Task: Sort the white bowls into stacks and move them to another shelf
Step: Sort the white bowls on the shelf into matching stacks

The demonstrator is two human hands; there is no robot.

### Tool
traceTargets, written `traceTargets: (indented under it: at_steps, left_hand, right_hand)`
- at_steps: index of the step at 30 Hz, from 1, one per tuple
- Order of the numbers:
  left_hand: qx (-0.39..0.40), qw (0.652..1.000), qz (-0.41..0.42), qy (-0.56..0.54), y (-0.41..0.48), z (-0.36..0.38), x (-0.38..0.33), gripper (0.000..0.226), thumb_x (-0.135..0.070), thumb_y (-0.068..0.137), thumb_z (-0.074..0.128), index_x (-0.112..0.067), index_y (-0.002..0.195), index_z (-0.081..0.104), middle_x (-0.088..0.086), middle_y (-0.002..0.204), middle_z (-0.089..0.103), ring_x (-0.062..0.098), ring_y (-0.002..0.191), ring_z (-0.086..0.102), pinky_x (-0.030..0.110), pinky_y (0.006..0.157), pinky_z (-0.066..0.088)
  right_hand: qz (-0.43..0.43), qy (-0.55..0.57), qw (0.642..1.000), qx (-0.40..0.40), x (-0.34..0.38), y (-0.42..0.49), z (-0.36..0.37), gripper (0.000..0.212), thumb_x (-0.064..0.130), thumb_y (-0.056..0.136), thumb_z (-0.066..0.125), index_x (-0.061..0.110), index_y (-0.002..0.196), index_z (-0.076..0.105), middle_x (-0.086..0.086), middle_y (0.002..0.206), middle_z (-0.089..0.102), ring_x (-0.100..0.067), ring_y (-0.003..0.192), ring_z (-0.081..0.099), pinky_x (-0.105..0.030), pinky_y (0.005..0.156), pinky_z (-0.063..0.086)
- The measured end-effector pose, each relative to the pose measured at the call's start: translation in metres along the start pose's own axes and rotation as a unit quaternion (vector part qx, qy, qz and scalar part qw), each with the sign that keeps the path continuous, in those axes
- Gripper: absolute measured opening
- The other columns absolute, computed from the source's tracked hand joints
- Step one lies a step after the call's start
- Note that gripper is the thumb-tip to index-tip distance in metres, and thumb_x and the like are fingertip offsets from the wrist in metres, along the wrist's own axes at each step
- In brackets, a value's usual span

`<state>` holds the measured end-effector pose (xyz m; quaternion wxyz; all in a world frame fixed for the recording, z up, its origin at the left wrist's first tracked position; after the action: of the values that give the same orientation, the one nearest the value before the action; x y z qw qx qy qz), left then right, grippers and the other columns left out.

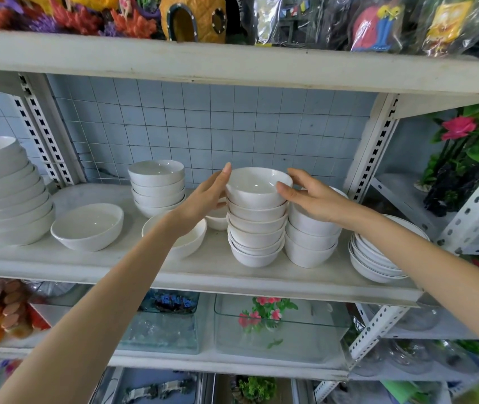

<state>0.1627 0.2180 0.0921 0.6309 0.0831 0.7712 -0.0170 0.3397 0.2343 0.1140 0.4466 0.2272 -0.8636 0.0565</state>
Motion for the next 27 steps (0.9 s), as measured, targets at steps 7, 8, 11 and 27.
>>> traceTargets:
  at_steps: [7, 8, 11, 27]
  left_hand:
    - [0.01, 1.0, -0.005, 0.013, -0.008, -0.001, 0.0, 0.064, -0.065, 0.086, 0.044, -0.023, 0.133, 0.049, -0.006, 0.132, 0.057, 0.011, 0.123, 0.052, 0.035, 0.107, 0.04]
    - [0.013, 0.999, 0.005, 0.029, -0.009, 0.001, -0.001, 0.056, -0.055, 0.09, 0.048, -0.02, 0.133, 0.048, -0.005, 0.13, 0.057, 0.009, 0.121, 0.053, 0.03, 0.104, 0.043]
    - [0.012, 0.999, 0.028, 0.039, -0.01, 0.005, -0.007, 0.044, -0.027, 0.093, 0.058, -0.01, 0.131, 0.045, -0.001, 0.126, 0.059, 0.003, 0.107, 0.059, 0.011, 0.084, 0.049]
    - [-0.078, 0.992, 0.075, -0.071, 0.004, 0.0, -0.075, 0.031, -0.025, 0.087, 0.065, -0.009, 0.109, 0.05, -0.001, 0.094, 0.063, 0.018, 0.092, 0.064, 0.02, 0.077, 0.056]
  right_hand:
    - [-0.007, 0.009, 1.0, 0.001, 0.002, -0.001, 0.001, 0.079, 0.061, 0.072, 0.052, 0.014, 0.134, 0.042, 0.014, 0.128, 0.053, 0.008, 0.114, 0.049, -0.015, 0.1, 0.038]
    - [-0.006, 0.012, 1.0, 0.005, 0.002, -0.002, 0.003, 0.068, 0.058, 0.072, 0.055, 0.017, 0.126, 0.048, 0.015, 0.12, 0.057, 0.013, 0.107, 0.053, -0.011, 0.094, 0.041]
    - [-0.005, 0.042, 0.999, 0.012, 0.001, 0.0, 0.006, 0.035, 0.044, 0.075, 0.063, 0.029, 0.106, 0.053, 0.02, 0.107, 0.061, 0.015, 0.093, 0.058, -0.008, 0.082, 0.044]
    - [-0.039, 0.211, 0.972, -0.09, 0.034, 0.001, -0.039, 0.113, 0.074, 0.037, 0.078, 0.007, 0.124, 0.051, -0.008, 0.126, 0.058, -0.02, 0.115, 0.058, -0.033, 0.092, 0.052]
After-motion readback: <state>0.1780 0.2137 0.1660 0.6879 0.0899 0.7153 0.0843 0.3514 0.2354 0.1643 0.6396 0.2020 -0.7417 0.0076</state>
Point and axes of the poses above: each hand's wrist, its own y-axis towards the middle knuckle, its own z-axis out of the palm, x = y × z, the point moved 9 cm from there along y, towards the middle knuckle
